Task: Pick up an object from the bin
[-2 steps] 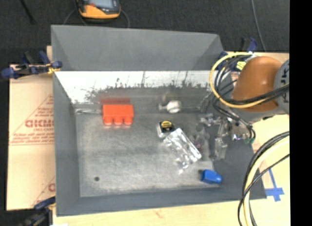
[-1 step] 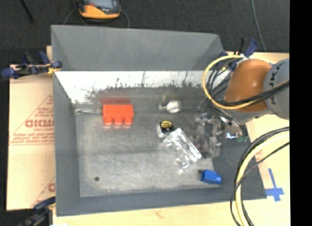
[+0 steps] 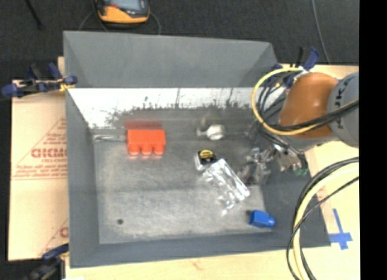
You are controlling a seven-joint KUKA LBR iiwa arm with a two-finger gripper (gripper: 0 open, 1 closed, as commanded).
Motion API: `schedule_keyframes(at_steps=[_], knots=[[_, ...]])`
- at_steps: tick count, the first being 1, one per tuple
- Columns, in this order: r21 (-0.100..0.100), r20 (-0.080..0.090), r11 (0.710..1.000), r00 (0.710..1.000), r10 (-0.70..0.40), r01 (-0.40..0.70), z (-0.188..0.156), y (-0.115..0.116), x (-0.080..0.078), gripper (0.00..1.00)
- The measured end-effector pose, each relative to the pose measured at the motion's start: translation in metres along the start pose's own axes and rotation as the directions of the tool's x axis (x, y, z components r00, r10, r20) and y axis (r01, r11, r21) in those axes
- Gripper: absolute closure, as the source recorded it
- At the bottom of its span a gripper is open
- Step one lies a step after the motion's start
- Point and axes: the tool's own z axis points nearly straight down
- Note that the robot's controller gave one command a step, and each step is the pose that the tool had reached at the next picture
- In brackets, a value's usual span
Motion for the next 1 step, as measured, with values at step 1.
schedule_keyframes(at_steps=[1], knots=[[-0.002, 0.005, 0.987, 0.987, 0.161, -0.161, -0.1835, 0.0266, 0.0049, 1.0]])
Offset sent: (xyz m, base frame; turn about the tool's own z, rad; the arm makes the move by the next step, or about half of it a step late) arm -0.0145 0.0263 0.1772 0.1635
